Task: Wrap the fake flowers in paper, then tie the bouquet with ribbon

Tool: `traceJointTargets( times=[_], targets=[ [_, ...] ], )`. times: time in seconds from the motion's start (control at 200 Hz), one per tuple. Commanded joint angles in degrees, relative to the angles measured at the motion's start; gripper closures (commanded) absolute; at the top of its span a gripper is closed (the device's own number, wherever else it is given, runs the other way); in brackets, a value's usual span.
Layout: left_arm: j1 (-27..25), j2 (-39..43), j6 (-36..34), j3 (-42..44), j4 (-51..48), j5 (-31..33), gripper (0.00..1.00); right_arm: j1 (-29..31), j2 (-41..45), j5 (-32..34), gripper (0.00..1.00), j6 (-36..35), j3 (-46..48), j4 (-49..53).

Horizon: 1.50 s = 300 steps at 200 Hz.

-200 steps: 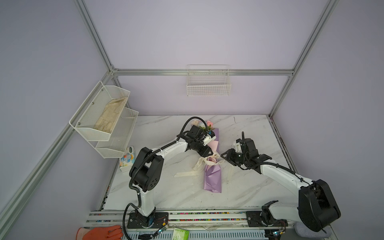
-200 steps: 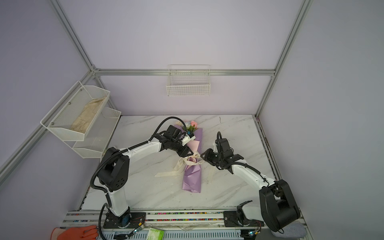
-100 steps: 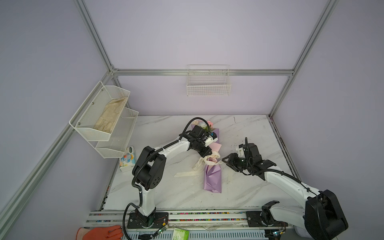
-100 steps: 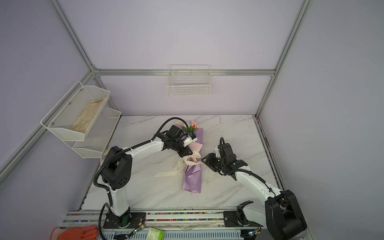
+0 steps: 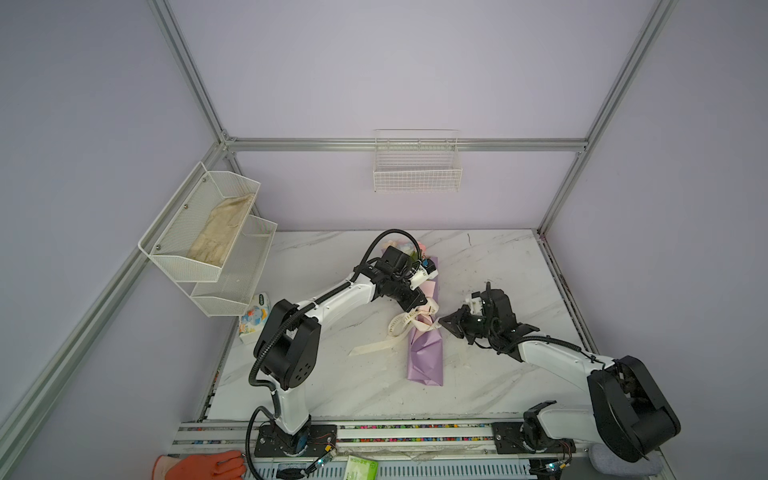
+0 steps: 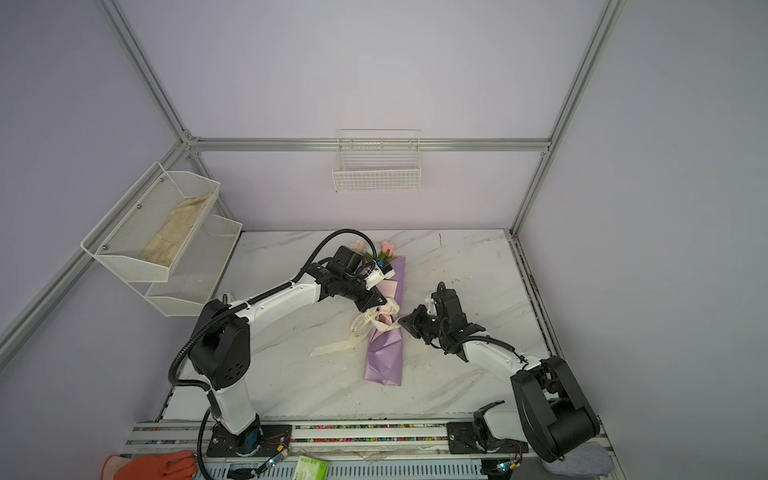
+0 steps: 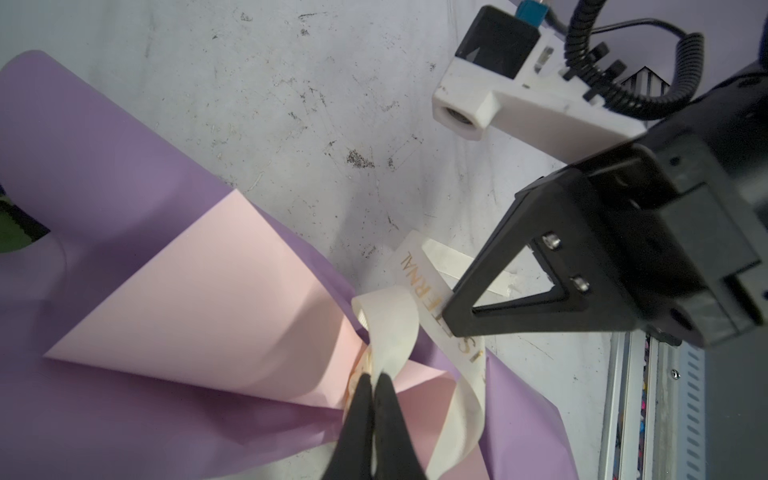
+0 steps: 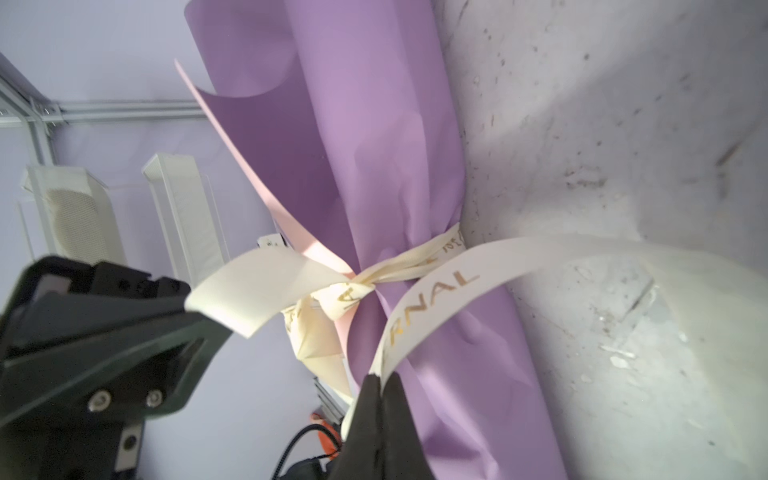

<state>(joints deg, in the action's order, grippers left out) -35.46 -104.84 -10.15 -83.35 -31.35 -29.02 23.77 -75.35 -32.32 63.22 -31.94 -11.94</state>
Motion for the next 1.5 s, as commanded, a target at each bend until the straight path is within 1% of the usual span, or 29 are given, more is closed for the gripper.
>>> traceJointTargets(
  times=[0.0, 0.115, 0.275, 0.32, 0.36, 0.39, 0.41, 0.48, 0.52, 0.57, 0.61, 0.685, 0.75, 0.805, 0.84, 0.875, 0.91, 0.96, 1.06, 1.14, 1.17, 1.19, 1.24, 1.275, 1.345, 1.355, 1.495],
  targets=[
    [-0.5, 3.0, -0.3, 2.1, 0.7, -2.2, 0.94, -0.1, -0.2, 2.4, 0.99, 1.7, -1.4, -3.6],
    [-0.8, 3.6, -0.4, 3.4, 0.9, -3.7, 0.94, -0.1, -1.0, 3.4, 0.99, 3.8, -0.7, -7.8],
    [-1.8, 4.9, -0.6, 5.0, 1.3, -5.8, 0.94, -0.2, -3.0, 4.6, 0.97, 3.6, -2.0, -8.6],
    [-1.9, 5.6, -0.4, 5.7, 2.1, -6.8, 0.94, -0.1, -5.1, 4.1, 0.95, 3.6, -2.2, -8.9],
    [-2.0, 6.0, -0.5, 6.3, 2.6, -7.5, 0.94, -0.1, -5.7, 3.6, 0.90, 3.4, -2.5, -8.4],
    [-2.1, 6.0, -0.5, 6.6, 2.6, -7.8, 0.94, -0.2, -6.0, 2.9, 0.82, 3.3, -2.5, -8.0],
    [-2.2, 6.0, -0.6, 6.8, 2.5, -8.0, 0.94, -0.2, -6.0, 2.4, 0.78, 3.1, -2.4, -7.8],
    [-2.6, 6.0, -1.0, 7.6, 1.9, -7.8, 0.94, -0.3, -4.5, 1.4, 0.73, 2.5, -1.9, -7.1],
    [-2.7, 6.0, -1.0, 8.1, 2.0, -7.9, 0.94, -0.2, -2.8, 1.7, 0.68, 2.1, -1.8, -5.6],
    [-3.0, 5.9, -0.8, 8.4, 1.8, -7.5, 0.94, -0.2, 0.6, 3.3, 0.62, 0.5, -2.6, -1.0],
    [-3.4, 6.0, -0.7, 8.5, 1.9, -7.3, 0.94, -0.4, 2.8, 5.5, 0.58, -2.0, -3.7, 4.8],
    [-3.8, 6.2, -0.7, 8.8, 2.3, -7.0, 0.94, -0.7, 5.8, 8.3, 0.55, -4.4, -5.6, 12.2],
    [-4.0, 6.0, -0.6, 8.8, 2.5, -7.0, 0.94, -0.7, 7.3, 9.2, 0.55, -5.3, -6.5, 14.4],
    [-4.3, 6.0, -0.6, 9.0, 2.5, -6.7, 0.94, -0.8, 7.3, 7.8, 0.57, -6.7, -7.8, 14.0],
    [-4.5, 6.1, -0.6, 9.4, 2.8, -7.0, 0.93, -0.7, 6.5, 6.6, 0.60, -8.2, -9.5, 14.2],
    [-4.7, 6.1, -0.7, 9.6, 2.9, -7.4, 0.93, -0.8, 4.8, 5.8, 0.63, -10.6, -11.9, 15.6],
    [-4.9, 6.1, -0.6, 9.6, 3.0, -7.6, 0.93, -0.8, 2.8, 4.3, 0.65, -14.4, -14.6, 17.9],
    [-5.0, 5.8, -0.4, 9.6, 3.0, -7.9, 0.93, -0.7, 0.1, 2.9, 0.71, -16.8, -18.1, 20.9],
    [-5.4, 5.7, 0.3, 9.9, 3.2, -7.8, 0.93, -0.5, -4.6, -1.3, 0.79, -18.6, -21.2, 21.6],
    [-5.7, 6.0, 1.1, 10.5, 3.9, -7.7, 0.93, -0.4, -7.1, -1.7, 0.83, -18.8, -22.2, 24.0],
    [-5.7, 6.0, 1.5, 10.8, 4.1, -7.7, 0.93, -0.4, -7.5, -0.8, 0.82, -19.2, -22.6, 26.0],
    [-5.7, 6.2, 1.7, 11.0, 4.2, -7.5, 0.93, -0.4, -7.5, 0.1, 0.80, -19.4, -22.8, 27.1],
    [-5.7, 6.5, 2.3, 11.8, 4.9, -7.4, 0.93, -0.4, -6.5, 2.3, 0.68, -19.1, -22.1, 28.4],
    [-5.7, 6.9, 2.6, 12.4, 5.5, -7.5, 0.93, -0.4, -5.3, 3.5, 0.62, -18.5, -21.4, 29.0],
    [-5.8, 7.2, 3.1, 13.3, 6.2, -7.5, 0.92, -0.4, -3.7, 6.0, 0.59, -17.1, -20.3, 30.5],
    [-5.8, 7.3, 3.0, 13.2, 6.4, -7.5, 0.92, -0.4, -2.4, 6.1, 0.58, -16.6, -20.1, 30.3],
    [-5.7, 7.3, 3.2, 13.9, 6.9, -8.2, 0.92, -0.3, 0.1, 3.0, 0.53, -14.0, -17.4, 29.6]
  ],
)
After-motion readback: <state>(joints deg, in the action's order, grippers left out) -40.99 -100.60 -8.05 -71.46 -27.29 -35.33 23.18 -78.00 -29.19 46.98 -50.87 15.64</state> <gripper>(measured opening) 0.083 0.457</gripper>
